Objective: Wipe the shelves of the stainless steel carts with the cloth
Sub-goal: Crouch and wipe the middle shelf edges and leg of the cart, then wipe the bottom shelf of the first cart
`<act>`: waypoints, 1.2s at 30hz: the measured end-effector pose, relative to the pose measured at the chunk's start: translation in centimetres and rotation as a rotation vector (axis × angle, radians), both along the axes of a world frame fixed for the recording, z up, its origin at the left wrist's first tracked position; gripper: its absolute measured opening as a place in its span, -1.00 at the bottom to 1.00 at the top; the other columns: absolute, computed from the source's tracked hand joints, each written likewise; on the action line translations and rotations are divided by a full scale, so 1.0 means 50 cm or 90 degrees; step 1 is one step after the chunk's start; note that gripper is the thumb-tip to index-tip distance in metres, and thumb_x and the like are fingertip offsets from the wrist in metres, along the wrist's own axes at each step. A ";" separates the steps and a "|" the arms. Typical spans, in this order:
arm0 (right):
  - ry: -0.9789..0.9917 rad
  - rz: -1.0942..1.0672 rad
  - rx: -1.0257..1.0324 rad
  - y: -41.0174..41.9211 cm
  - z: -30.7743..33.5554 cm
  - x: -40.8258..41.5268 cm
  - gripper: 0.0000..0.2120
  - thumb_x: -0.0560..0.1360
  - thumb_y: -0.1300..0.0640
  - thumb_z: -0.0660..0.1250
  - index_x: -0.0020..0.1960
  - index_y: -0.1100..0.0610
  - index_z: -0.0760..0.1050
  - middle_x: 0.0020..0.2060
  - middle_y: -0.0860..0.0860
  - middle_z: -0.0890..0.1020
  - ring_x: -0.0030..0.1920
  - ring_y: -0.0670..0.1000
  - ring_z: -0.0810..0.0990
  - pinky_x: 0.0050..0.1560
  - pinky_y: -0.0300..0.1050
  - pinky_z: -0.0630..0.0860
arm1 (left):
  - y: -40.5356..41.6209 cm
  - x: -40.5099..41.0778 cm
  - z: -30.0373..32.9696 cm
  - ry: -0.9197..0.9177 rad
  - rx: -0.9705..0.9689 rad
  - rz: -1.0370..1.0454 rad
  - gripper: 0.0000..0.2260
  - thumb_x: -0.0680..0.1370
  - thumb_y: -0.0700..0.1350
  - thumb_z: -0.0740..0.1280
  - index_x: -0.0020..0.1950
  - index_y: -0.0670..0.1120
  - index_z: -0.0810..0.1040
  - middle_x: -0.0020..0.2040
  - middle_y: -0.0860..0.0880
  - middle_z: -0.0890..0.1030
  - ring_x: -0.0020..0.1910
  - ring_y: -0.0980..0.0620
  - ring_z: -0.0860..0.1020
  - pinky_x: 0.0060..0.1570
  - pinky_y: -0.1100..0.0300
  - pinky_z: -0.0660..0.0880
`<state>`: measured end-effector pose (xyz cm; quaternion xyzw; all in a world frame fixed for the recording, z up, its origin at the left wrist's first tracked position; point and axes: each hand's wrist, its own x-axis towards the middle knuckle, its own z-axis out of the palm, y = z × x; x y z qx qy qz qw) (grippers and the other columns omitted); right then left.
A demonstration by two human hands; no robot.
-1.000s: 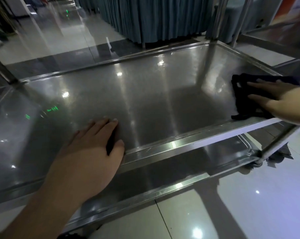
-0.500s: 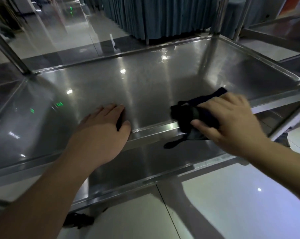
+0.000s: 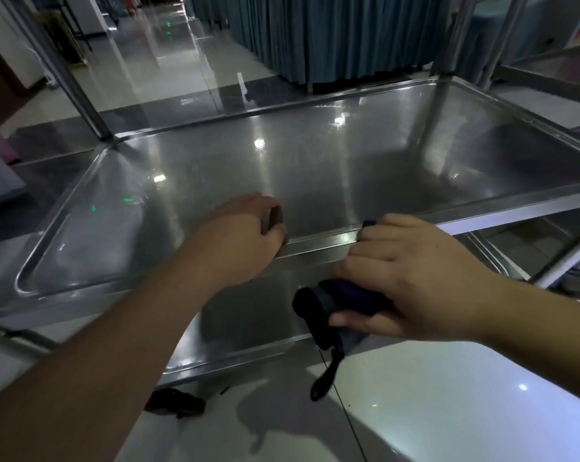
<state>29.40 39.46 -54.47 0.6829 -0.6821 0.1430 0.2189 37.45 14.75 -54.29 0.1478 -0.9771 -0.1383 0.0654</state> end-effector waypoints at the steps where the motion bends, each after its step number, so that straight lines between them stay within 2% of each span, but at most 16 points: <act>1: -0.010 0.004 0.020 0.003 -0.006 0.003 -0.56 0.60 -0.27 0.27 -0.09 0.11 0.61 -0.30 -0.02 0.56 -0.26 0.10 0.51 -0.17 -0.01 0.43 | 0.003 0.005 0.005 0.015 -0.002 -0.007 -0.73 0.64 0.10 0.26 0.29 0.06 0.55 0.23 0.02 0.58 0.26 -0.05 0.50 0.27 0.04 0.43; 3: -0.051 0.006 0.061 0.004 -0.021 0.009 -0.58 0.59 -0.28 0.27 -0.12 0.07 0.56 -0.32 -0.05 0.52 -0.28 0.06 0.49 -0.21 -0.06 0.42 | 0.010 0.024 0.013 0.031 -0.011 -0.020 -0.76 0.64 0.09 0.26 0.25 0.06 0.57 0.20 0.03 0.58 0.22 -0.05 0.52 0.23 0.04 0.47; 5: -0.117 -0.005 0.109 -0.007 -0.043 0.014 -0.59 0.57 -0.32 0.23 -0.14 0.01 0.50 -0.34 -0.08 0.50 -0.30 0.04 0.49 -0.26 -0.08 0.42 | 0.014 0.053 0.016 0.050 -0.016 -0.031 -0.65 0.64 0.12 0.26 0.39 0.07 0.54 0.35 0.04 0.56 0.32 -0.02 0.51 0.31 0.05 0.46; 9: -0.257 -0.124 0.260 -0.066 -0.113 0.021 -0.42 0.48 -0.51 0.01 -0.14 -0.02 0.45 -0.32 -0.10 0.56 -0.30 -0.02 0.53 -0.27 0.02 0.50 | 0.011 0.136 0.013 0.112 -0.021 -0.053 -0.62 0.63 0.09 0.31 0.45 0.07 0.53 0.38 0.10 0.53 0.30 0.06 0.52 0.30 0.11 0.45; 12: -0.397 -0.172 0.305 -0.129 -0.175 0.030 -0.41 0.47 -0.51 0.09 -0.18 0.01 0.50 -0.33 -0.03 0.61 -0.32 -0.07 0.56 -0.27 -0.04 0.51 | -0.003 0.204 -0.001 0.132 -0.005 -0.068 -0.63 0.62 0.06 0.30 0.42 0.06 0.55 0.37 0.13 0.53 0.32 0.12 0.50 0.34 0.19 0.41; 15: -0.593 -0.227 0.287 -0.198 -0.227 0.053 -0.46 0.50 -0.43 0.23 -0.28 0.02 0.55 -0.39 -0.04 0.63 -0.36 -0.13 0.59 -0.40 -0.28 0.40 | -0.016 0.272 -0.018 0.142 0.037 -0.087 -0.64 0.63 0.02 0.31 0.44 0.10 0.53 0.39 0.21 0.49 0.34 0.29 0.44 0.30 0.50 0.26; 16: -0.649 -0.254 0.278 -0.219 -0.240 0.064 -0.48 0.50 -0.42 0.26 -0.28 0.02 0.58 -0.40 -0.06 0.65 -0.38 -0.14 0.61 -0.42 -0.31 0.41 | -0.020 0.294 -0.024 0.142 0.050 -0.101 -0.64 0.63 0.00 0.31 0.44 0.11 0.53 0.41 0.22 0.48 0.34 0.33 0.42 0.28 0.56 0.21; 19: -0.801 -0.322 0.252 -0.274 -0.263 0.099 -0.49 0.52 -0.38 0.29 -0.18 0.06 0.64 -0.41 -0.01 0.68 -0.41 -0.03 0.67 -0.45 -0.19 0.53 | -0.042 0.355 -0.051 0.137 0.078 -0.143 -0.65 0.61 -0.08 0.32 0.40 0.09 0.57 0.37 0.21 0.51 0.26 0.19 0.55 0.25 0.48 0.33; 21: -0.839 -0.356 0.226 -0.305 -0.275 0.117 -0.47 0.53 -0.37 0.28 -0.14 0.09 0.65 -0.36 0.04 0.70 -0.33 0.06 0.70 -0.40 -0.16 0.54 | -0.063 0.390 -0.083 0.116 0.081 -0.148 -0.67 0.62 -0.12 0.33 0.38 0.06 0.58 0.31 0.19 0.54 0.25 0.22 0.53 0.22 0.50 0.32; 24: -0.932 -0.380 0.202 -0.343 -0.298 0.141 -0.44 0.55 -0.35 0.28 -0.02 0.16 0.66 -0.19 0.18 0.72 -0.20 0.23 0.70 -0.25 0.00 0.60 | -0.102 0.438 -0.153 0.071 0.139 -0.064 -0.69 0.62 -0.18 0.38 0.34 0.04 0.61 0.21 0.19 0.58 0.16 0.35 0.51 0.10 0.56 0.31; 26: -1.046 -0.392 0.165 -0.362 -0.315 0.157 -0.46 0.55 -0.31 0.32 0.04 0.20 0.65 -0.17 0.22 0.72 -0.24 0.25 0.70 -0.25 0.05 0.62 | -0.134 0.468 -0.203 0.046 0.197 0.016 -0.69 0.60 -0.20 0.41 0.30 0.08 0.63 0.17 0.22 0.59 0.10 0.36 0.53 -0.02 0.55 0.37; 28: -1.072 -0.417 0.135 -0.376 -0.337 0.171 -0.48 0.55 -0.28 0.35 0.07 0.20 0.65 -0.15 0.21 0.72 -0.22 0.25 0.71 -0.24 0.06 0.64 | -0.167 0.494 -0.248 0.000 0.236 0.084 -0.70 0.60 -0.15 0.43 0.25 0.19 0.63 0.12 0.22 0.63 0.09 0.28 0.58 -0.05 0.46 0.44; 31: -1.105 -0.408 0.089 -0.393 -0.367 0.194 -0.48 0.55 -0.26 0.37 0.08 0.23 0.66 -0.07 0.28 0.71 -0.13 0.30 0.70 -0.15 0.15 0.63 | -0.209 0.528 -0.295 -0.115 0.290 0.173 -0.80 0.60 0.02 0.41 0.11 0.36 0.63 0.02 0.32 0.66 0.00 0.31 0.62 -0.13 0.46 0.48; 33: -1.174 -0.382 0.050 -0.403 -0.377 0.209 -0.50 0.56 -0.22 0.38 0.09 0.24 0.65 -0.08 0.31 0.70 -0.22 0.29 0.67 -0.22 0.11 0.56 | -0.232 0.545 -0.314 -0.135 0.295 0.207 -0.84 0.60 0.06 0.39 0.07 0.34 0.65 0.00 0.31 0.67 -0.05 0.33 0.62 -0.22 0.48 0.47; 36: -1.223 -0.352 0.003 -0.426 -0.391 0.223 -0.59 0.58 -0.18 0.38 0.04 0.20 0.62 -0.30 0.17 0.71 -0.41 0.17 0.64 -0.41 -0.05 0.53 | -0.263 0.554 -0.326 -0.149 0.269 0.258 -0.88 0.61 0.06 0.39 -0.03 0.31 0.67 -0.03 0.23 0.70 -0.08 0.24 0.63 -0.23 0.44 0.46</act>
